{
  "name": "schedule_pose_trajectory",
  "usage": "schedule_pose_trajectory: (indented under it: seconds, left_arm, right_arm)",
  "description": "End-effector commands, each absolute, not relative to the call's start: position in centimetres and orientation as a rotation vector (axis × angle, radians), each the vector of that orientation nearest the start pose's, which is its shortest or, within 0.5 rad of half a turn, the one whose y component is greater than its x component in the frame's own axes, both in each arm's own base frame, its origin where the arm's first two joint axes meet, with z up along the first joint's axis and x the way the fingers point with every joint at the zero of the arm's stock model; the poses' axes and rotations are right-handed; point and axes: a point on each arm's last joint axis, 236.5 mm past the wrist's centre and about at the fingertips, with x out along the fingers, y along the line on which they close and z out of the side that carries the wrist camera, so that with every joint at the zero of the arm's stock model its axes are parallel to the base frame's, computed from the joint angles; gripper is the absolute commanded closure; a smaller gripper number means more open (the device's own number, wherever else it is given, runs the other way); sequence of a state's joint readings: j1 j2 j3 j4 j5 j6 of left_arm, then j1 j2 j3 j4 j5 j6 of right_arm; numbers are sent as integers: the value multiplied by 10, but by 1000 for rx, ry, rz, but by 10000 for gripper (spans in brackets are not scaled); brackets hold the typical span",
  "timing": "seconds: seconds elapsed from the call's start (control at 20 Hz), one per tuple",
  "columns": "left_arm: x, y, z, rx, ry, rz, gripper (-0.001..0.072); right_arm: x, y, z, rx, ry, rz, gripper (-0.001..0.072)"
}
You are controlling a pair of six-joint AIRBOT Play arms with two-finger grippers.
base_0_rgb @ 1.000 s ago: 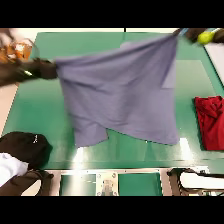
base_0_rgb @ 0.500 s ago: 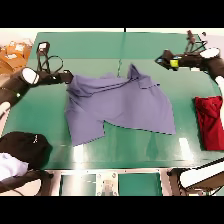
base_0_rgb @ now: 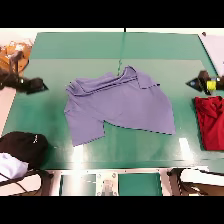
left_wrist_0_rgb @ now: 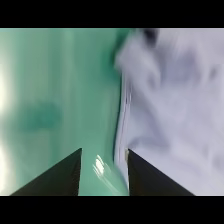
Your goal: Fold the shirts.
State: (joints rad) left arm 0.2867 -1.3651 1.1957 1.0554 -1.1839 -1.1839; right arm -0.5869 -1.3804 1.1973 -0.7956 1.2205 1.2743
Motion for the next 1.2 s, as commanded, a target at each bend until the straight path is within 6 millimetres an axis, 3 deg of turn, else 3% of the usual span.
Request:
schedule_pose_trajectory:
  seconds: [0.0,0.15,0.2,0.25,0.35,0.5,0.75,0.85,0.9,1.0,1.15]
  left_arm:
    - [360,-7,-38,-454,1269,-367,365]
    - [343,-28,-88,-568,1342,-415,364]
    - [339,-36,-98,-621,1374,-444,333]
    - [340,-44,-103,-668,1380,-469,268]
    - [349,-57,-101,-757,1341,-514,274]
    - [358,-60,-97,-784,1300,-527,286]
    - [366,-94,-109,-680,1284,-583,292]
    - [370,-93,-105,-646,1271,-601,634]
    - [369,-86,-101,-626,1275,-615,686]
    - [367,-74,-90,-639,1292,-637,687]
    - [366,-63,-82,-668,1284,-641,687]
  right_arm:
    - [348,-101,16,854,1013,-46,698]
    - [322,-94,-4,906,1034,-84,697]
    - [316,-89,-11,916,1053,-78,697]
    - [312,-84,-16,928,1069,-75,697]
    - [308,-80,-22,941,1085,-74,697]
    - [307,-79,-22,940,1091,-68,697]
    - [303,-73,-21,949,1112,-48,696]
    - [300,-70,-22,951,1126,-39,697]
    - [296,-71,-23,946,1143,-40,697]
    - [279,-79,-28,958,1190,-88,697]
    - [237,-97,-52,1029,1274,-273,680]
